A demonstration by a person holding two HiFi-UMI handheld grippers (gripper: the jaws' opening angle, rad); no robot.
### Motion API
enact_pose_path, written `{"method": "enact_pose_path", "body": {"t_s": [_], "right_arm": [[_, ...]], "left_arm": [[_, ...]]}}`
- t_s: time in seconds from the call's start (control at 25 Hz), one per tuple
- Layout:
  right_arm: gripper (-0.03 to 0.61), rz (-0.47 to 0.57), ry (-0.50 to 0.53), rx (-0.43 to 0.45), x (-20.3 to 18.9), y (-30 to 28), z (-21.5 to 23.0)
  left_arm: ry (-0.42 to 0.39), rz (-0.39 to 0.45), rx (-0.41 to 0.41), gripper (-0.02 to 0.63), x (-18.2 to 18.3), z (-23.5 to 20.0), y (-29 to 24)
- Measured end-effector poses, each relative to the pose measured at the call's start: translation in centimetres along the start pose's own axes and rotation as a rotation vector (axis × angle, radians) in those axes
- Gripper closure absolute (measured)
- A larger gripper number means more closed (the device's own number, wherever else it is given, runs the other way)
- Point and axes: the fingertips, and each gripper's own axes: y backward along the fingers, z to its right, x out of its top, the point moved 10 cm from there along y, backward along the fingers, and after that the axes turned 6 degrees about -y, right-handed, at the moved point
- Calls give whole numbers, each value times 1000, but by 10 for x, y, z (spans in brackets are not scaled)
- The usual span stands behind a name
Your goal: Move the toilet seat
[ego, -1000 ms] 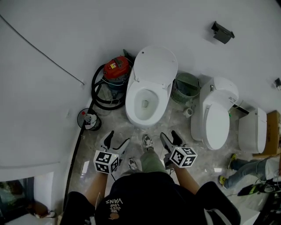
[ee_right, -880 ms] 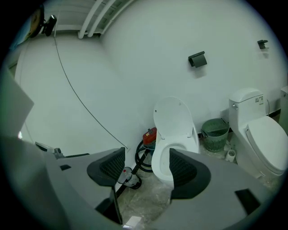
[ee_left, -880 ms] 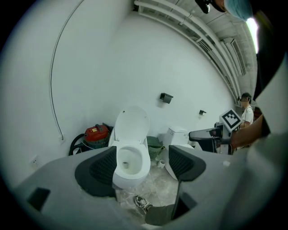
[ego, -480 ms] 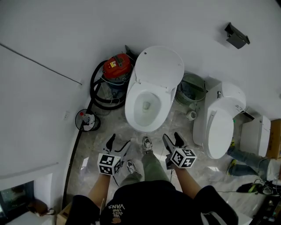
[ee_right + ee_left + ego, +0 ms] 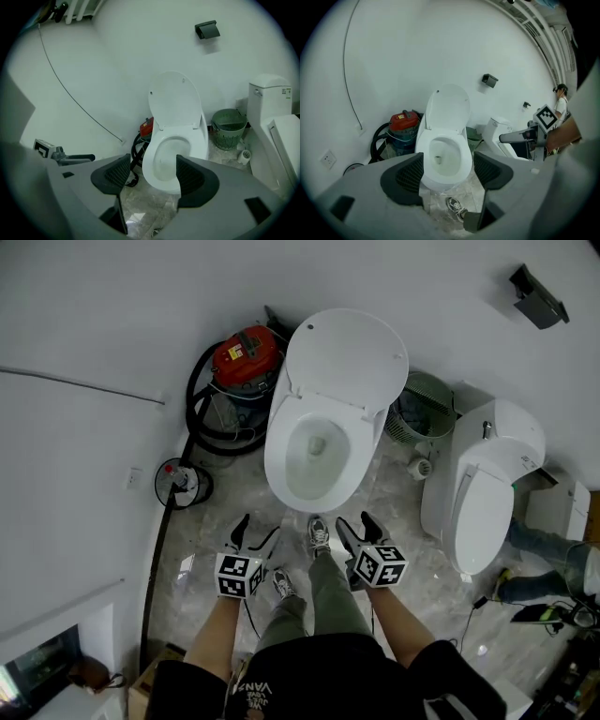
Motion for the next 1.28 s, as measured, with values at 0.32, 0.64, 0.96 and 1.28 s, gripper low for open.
{"method": "enact_pose_path", "body": {"t_s": [0.32, 0.64, 0.96, 1.28], "right_arm": [[290, -81, -29, -16, -25, -43, 33], [290, -51, -142, -90, -32, -78, 75], [288, -80, -180, -112, -47, -111, 101], [279, -133, -257, -119, -69, -133, 124]], "left_arm": [[40, -92, 8, 287, -32, -20, -45], [98, -130, 12, 287, -58, -41, -82], [185, -142, 43, 288, -79, -58, -119], [320, -146, 65, 287, -100, -71, -148]]}}
